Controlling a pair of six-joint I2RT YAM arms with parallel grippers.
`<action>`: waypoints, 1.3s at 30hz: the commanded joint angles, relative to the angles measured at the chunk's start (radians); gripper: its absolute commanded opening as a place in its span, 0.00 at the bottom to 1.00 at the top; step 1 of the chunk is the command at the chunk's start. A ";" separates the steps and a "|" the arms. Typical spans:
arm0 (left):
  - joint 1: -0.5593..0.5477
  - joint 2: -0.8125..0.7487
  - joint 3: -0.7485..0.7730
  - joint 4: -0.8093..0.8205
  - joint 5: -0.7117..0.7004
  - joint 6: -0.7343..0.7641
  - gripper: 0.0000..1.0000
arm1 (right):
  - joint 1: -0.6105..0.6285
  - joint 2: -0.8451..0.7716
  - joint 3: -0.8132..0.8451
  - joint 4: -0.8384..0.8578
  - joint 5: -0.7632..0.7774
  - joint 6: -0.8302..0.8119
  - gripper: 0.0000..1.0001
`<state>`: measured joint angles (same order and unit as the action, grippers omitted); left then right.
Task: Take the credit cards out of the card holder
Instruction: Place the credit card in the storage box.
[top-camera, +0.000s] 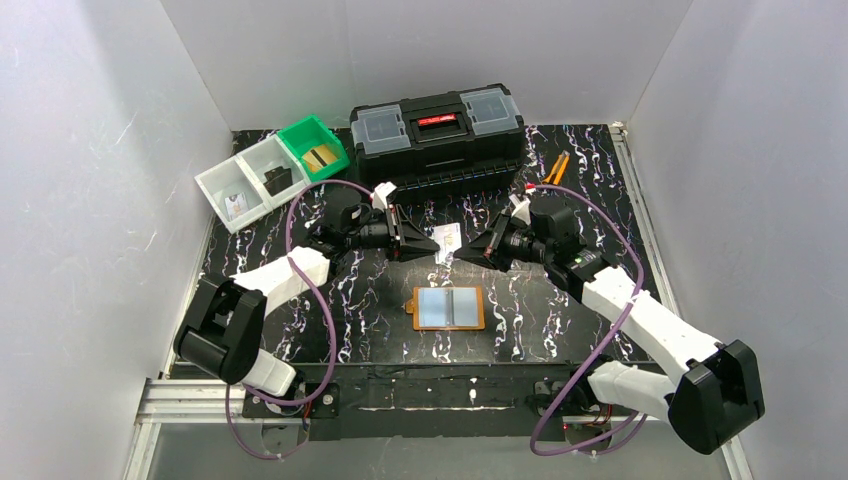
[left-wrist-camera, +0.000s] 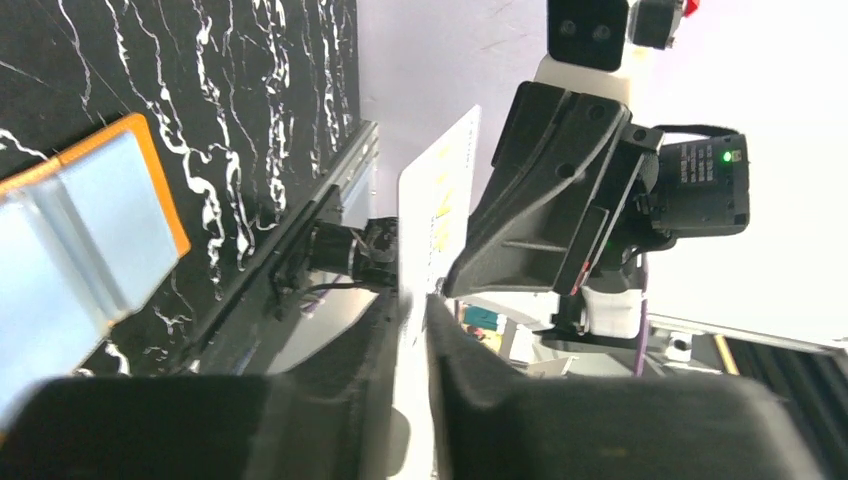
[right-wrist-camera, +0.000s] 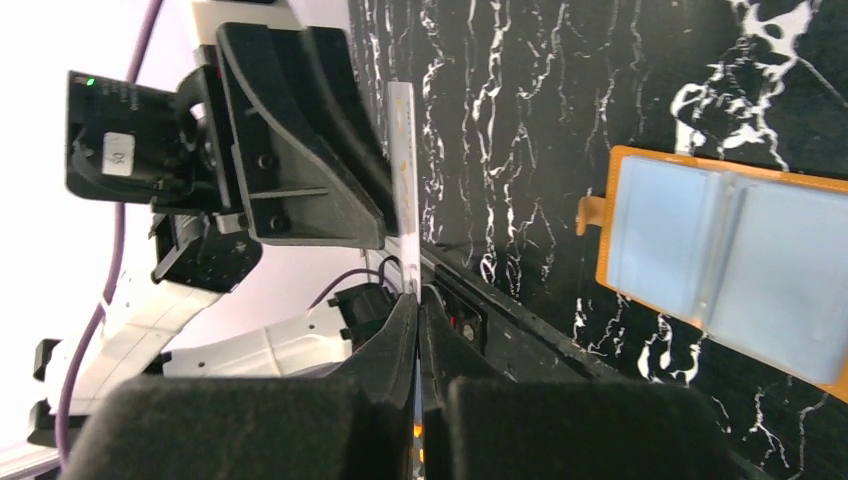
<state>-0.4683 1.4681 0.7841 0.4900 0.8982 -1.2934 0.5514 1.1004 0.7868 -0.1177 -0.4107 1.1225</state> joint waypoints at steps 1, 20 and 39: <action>-0.013 -0.010 -0.002 0.073 0.053 -0.044 0.23 | 0.007 0.019 -0.009 0.090 -0.081 0.021 0.01; 0.014 -0.079 0.029 -0.161 -0.027 0.084 0.00 | 0.007 0.055 0.052 -0.041 -0.115 -0.057 0.76; 0.563 0.169 0.851 -1.412 -1.181 0.890 0.00 | 0.003 0.042 0.247 -0.453 0.149 -0.435 0.99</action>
<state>0.0437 1.5444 1.5681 -0.8631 -0.1108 -0.4721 0.5568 1.1259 0.9932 -0.5453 -0.2615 0.7414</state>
